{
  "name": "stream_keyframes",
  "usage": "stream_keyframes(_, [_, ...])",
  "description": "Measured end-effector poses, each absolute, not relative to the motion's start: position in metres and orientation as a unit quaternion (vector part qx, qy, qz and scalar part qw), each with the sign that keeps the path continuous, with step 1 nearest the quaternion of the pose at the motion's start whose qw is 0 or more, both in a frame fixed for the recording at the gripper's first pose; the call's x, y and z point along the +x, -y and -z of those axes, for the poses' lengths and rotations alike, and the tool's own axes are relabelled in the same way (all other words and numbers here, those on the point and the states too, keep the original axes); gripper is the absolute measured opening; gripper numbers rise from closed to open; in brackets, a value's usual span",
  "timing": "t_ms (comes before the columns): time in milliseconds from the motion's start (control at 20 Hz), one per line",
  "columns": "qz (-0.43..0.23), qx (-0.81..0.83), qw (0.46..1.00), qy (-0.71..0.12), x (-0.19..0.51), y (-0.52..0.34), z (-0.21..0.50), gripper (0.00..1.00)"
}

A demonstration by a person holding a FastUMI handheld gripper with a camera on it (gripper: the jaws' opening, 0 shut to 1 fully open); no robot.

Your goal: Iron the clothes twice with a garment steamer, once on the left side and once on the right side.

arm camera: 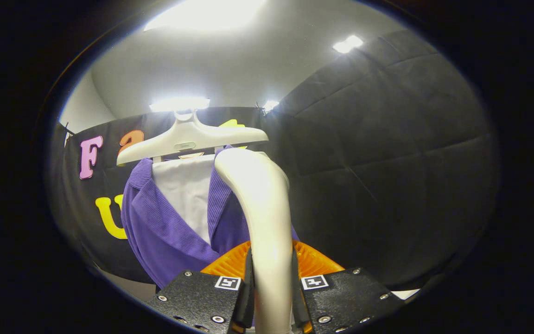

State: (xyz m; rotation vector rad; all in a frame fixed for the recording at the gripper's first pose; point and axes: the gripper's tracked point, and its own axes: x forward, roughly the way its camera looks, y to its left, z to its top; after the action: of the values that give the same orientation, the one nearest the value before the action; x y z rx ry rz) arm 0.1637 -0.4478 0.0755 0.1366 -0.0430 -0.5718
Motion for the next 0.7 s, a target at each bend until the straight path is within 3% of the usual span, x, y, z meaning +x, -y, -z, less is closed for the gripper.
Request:
stream_keyframes(450, [0.296, -0.015, 0.954, -0.037, 0.231, 0.449, -0.011, 0.33])
stream_keyframes(700, [0.298, -0.049, 0.950, -0.080, 0.212, 0.459, 0.049, 0.33])
